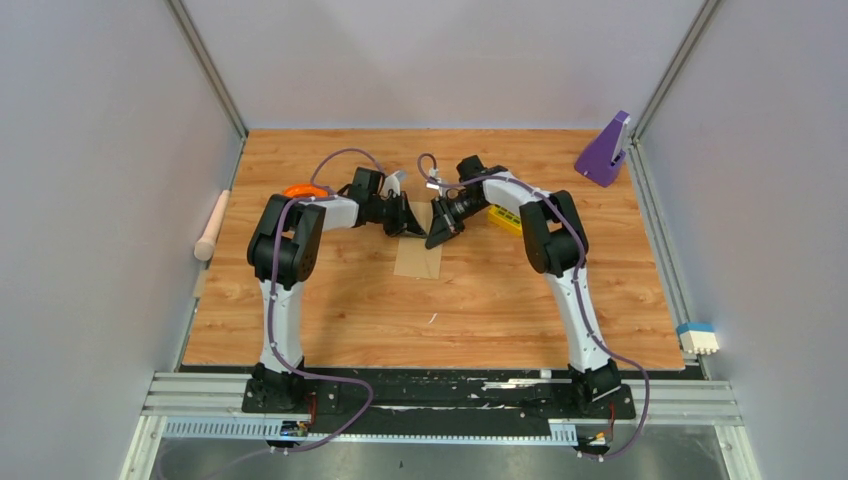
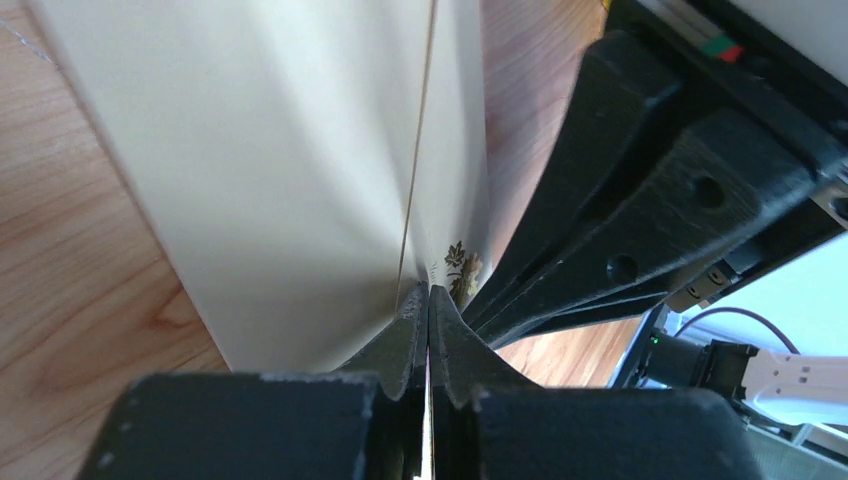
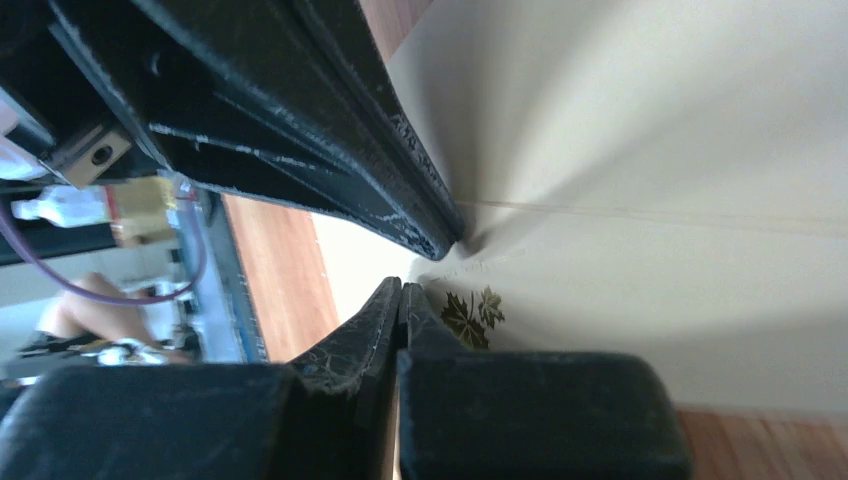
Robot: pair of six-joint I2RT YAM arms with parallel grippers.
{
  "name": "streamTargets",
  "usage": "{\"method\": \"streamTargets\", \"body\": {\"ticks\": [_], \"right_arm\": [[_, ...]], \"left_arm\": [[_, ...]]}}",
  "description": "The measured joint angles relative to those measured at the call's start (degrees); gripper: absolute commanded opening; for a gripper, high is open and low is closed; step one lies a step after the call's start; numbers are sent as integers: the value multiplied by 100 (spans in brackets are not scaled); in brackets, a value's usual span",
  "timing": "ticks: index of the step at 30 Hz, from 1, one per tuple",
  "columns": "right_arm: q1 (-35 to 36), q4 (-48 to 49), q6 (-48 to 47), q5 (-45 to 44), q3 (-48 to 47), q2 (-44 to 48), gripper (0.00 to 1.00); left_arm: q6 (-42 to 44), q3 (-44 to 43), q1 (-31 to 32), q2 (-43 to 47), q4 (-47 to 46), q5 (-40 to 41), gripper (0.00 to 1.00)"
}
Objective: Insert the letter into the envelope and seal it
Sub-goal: Seal the envelope flap on the envelope.
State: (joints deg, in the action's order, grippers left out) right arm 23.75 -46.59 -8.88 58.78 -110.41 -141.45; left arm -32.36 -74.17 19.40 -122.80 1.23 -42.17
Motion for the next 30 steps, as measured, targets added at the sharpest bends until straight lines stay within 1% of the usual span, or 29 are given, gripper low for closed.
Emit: {"method": "streamTargets", "body": {"ticks": [13, 20, 25, 30], "right_arm": [[0, -2, 439, 127, -234, -284, 0], [116, 15, 452, -85, -361, -291, 0], [157, 20, 448, -85, -317, -291, 0], [136, 164, 450, 74, -55, -203, 0]], "left_arm": [[-116, 101, -7, 11, -164, -37, 0], [-144, 114, -11, 11, -186, -39, 0], [-144, 116, -11, 13, -192, -42, 0], [-146, 138, -7, 13, -181, -111, 0]]}}
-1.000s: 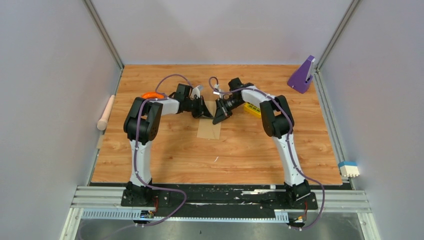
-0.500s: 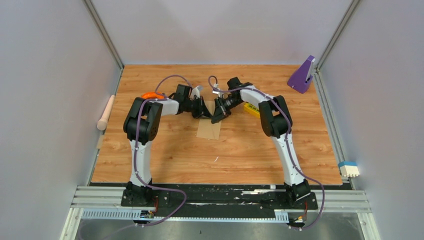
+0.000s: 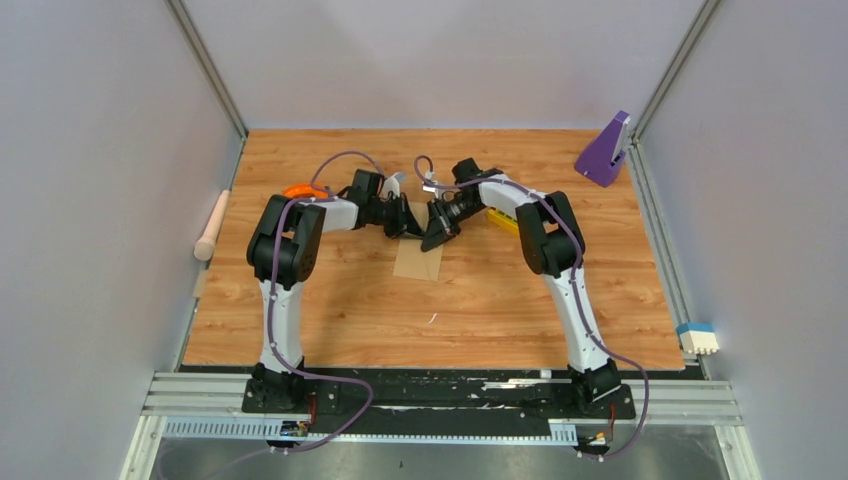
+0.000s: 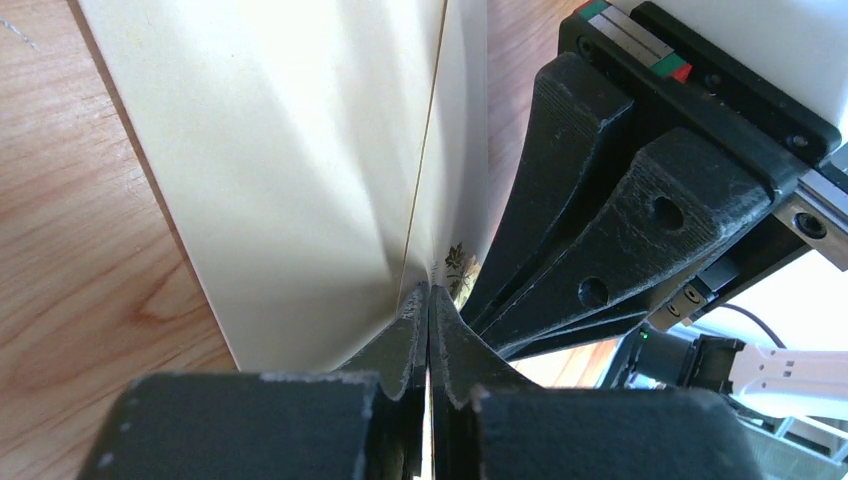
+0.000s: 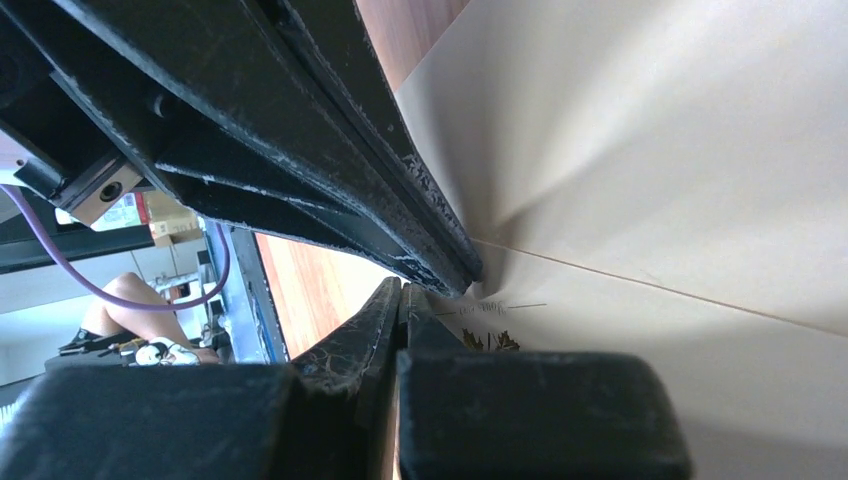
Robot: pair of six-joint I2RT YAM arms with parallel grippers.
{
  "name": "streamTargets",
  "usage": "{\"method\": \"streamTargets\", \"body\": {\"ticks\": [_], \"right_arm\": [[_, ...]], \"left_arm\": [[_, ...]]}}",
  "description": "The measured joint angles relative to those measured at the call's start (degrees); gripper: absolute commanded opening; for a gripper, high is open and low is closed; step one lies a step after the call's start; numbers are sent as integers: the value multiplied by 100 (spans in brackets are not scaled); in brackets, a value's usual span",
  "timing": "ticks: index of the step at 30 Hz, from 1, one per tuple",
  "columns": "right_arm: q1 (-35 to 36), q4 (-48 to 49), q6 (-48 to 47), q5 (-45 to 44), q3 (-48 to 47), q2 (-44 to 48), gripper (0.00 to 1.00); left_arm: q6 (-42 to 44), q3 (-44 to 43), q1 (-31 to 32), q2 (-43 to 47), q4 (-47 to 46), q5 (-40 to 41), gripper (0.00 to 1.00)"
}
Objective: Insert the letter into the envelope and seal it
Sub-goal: Seal the envelope flap on the envelope.
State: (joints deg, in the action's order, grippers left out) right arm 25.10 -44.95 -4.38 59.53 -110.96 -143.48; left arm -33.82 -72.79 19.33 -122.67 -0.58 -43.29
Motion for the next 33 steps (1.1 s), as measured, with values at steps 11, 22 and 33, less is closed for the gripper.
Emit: {"method": "streamTargets", "body": {"ticks": [11, 22, 33], "right_arm": [[-66, -31, 28, 85, 105, 28, 0], [-214, -70, 70, 142, 92, 28, 0], [-737, -7, 216, 177, -553, -61, 0]], "left_arm": [[-142, 179, -116, 7, -334, -155, 0], [-76, 166, -212, 9, -149, -221, 0], [15, 111, -144, 11, -46, -197, 0]]}}
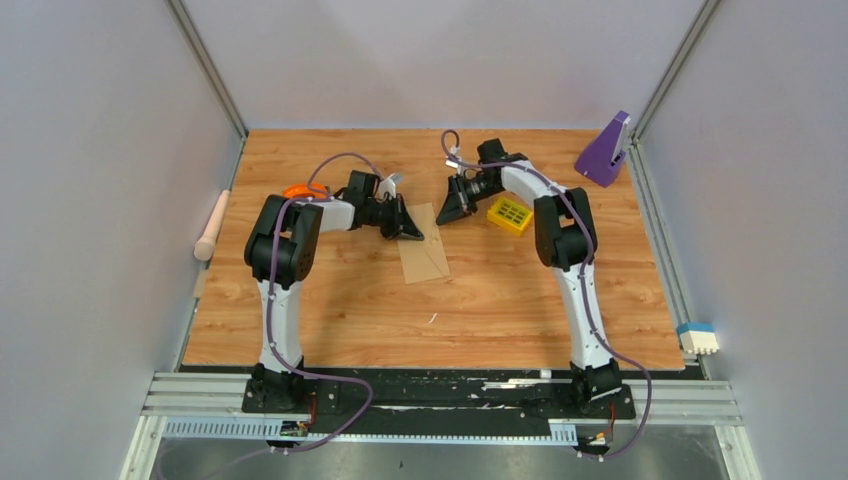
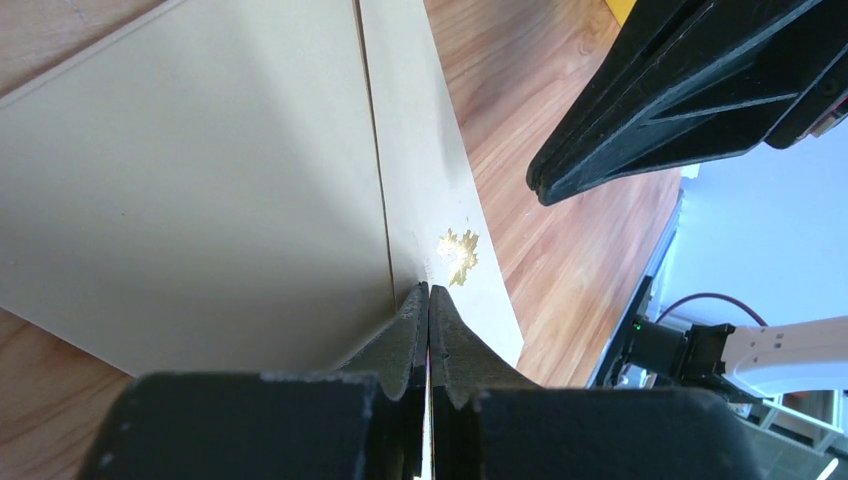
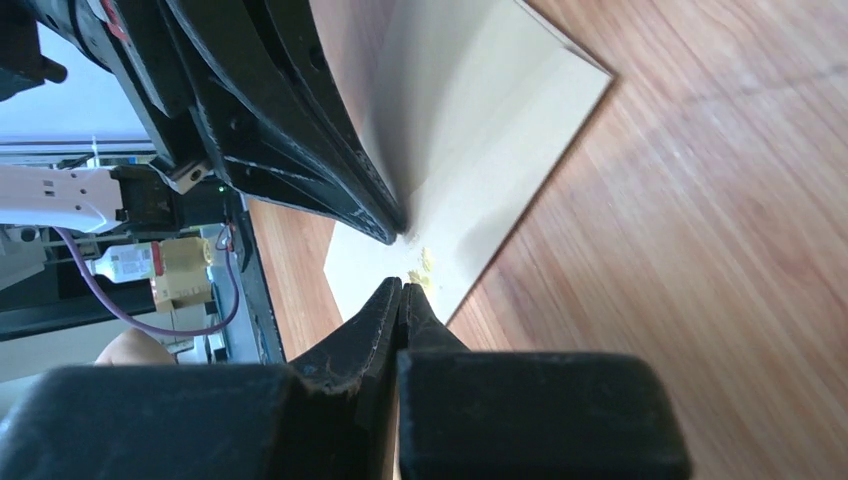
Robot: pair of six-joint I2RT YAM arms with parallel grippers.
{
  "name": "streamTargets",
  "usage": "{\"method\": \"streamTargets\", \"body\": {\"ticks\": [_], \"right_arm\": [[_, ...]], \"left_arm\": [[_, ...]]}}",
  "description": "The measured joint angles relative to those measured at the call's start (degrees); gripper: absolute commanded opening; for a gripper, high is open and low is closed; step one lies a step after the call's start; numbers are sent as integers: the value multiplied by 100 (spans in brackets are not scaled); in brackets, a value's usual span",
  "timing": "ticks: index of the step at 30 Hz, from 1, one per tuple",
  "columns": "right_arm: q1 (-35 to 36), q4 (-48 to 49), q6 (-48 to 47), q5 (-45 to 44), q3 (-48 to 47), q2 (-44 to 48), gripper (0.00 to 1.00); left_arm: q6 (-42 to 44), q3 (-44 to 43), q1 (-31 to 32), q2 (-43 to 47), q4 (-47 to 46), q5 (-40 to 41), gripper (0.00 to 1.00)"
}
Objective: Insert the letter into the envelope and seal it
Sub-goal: Seal the envelope flap on the envelope.
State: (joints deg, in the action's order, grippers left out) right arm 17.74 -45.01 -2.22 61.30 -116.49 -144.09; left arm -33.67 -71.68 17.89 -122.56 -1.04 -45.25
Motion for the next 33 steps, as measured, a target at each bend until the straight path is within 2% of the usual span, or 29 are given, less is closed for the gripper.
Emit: {"method": "streamTargets", "body": {"ticks": [12, 22, 33], "right_arm": [[457, 70, 413, -48, -435, -413, 3], [468, 94, 1113, -328, -507, -546, 2], [470, 94, 1504, -393, -525, -573, 0]], "left_arm": [[188, -13, 83, 118, 219, 214, 0], [328, -13, 153, 149, 243, 267, 0], [914, -39, 393, 376, 684, 601, 0]]}}
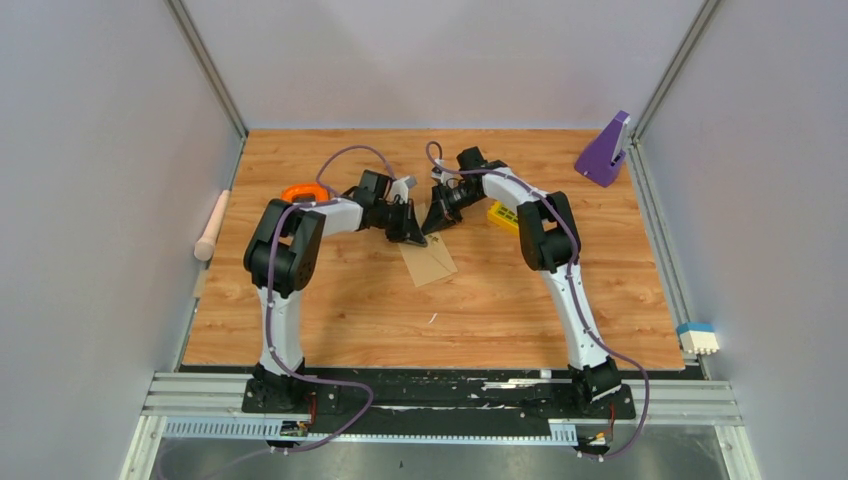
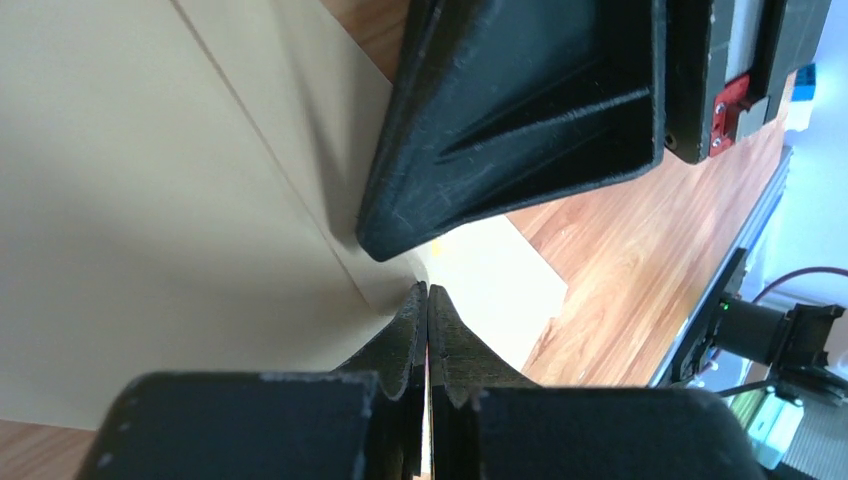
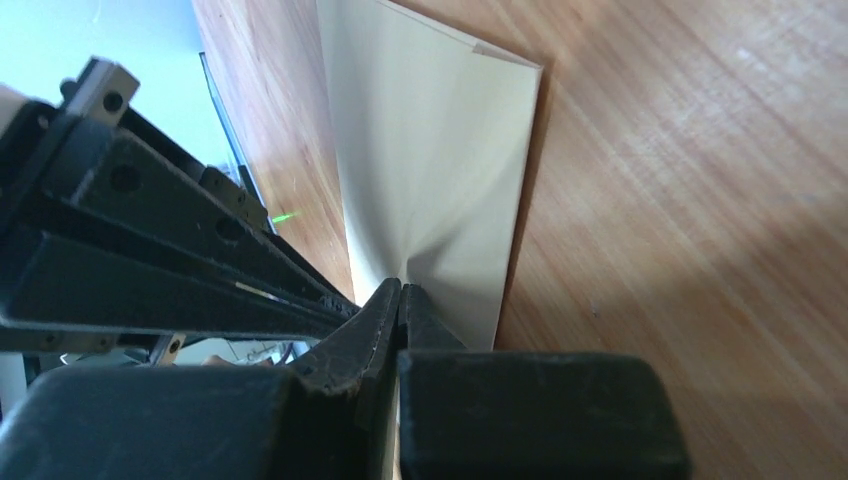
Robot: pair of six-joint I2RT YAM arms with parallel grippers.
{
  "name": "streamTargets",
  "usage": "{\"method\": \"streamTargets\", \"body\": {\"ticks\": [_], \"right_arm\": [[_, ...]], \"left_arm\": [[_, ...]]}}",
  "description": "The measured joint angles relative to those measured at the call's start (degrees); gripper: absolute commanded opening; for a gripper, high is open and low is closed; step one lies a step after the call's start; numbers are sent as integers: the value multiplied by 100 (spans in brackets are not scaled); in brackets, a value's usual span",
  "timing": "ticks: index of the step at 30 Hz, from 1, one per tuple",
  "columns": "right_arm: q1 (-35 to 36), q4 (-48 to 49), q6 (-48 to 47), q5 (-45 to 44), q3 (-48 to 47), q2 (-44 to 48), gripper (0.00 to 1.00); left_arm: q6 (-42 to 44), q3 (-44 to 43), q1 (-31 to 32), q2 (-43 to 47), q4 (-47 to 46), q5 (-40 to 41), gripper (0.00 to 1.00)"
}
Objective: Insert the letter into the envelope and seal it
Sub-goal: Seal the envelope flap on the envelope.
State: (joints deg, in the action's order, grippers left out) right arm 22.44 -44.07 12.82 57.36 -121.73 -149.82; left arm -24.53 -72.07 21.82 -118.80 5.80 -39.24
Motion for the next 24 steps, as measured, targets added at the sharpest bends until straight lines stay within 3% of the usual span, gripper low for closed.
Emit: {"method": "streamTargets", "body": {"ticks": [12, 24], "right_arm": [[28, 11, 24, -24, 2, 0, 0], [42, 179, 26, -52, 2, 0, 0]], "left_arm": [[214, 0, 389, 68, 240, 122, 0], [81, 17, -221, 61, 426, -4, 0]]}}
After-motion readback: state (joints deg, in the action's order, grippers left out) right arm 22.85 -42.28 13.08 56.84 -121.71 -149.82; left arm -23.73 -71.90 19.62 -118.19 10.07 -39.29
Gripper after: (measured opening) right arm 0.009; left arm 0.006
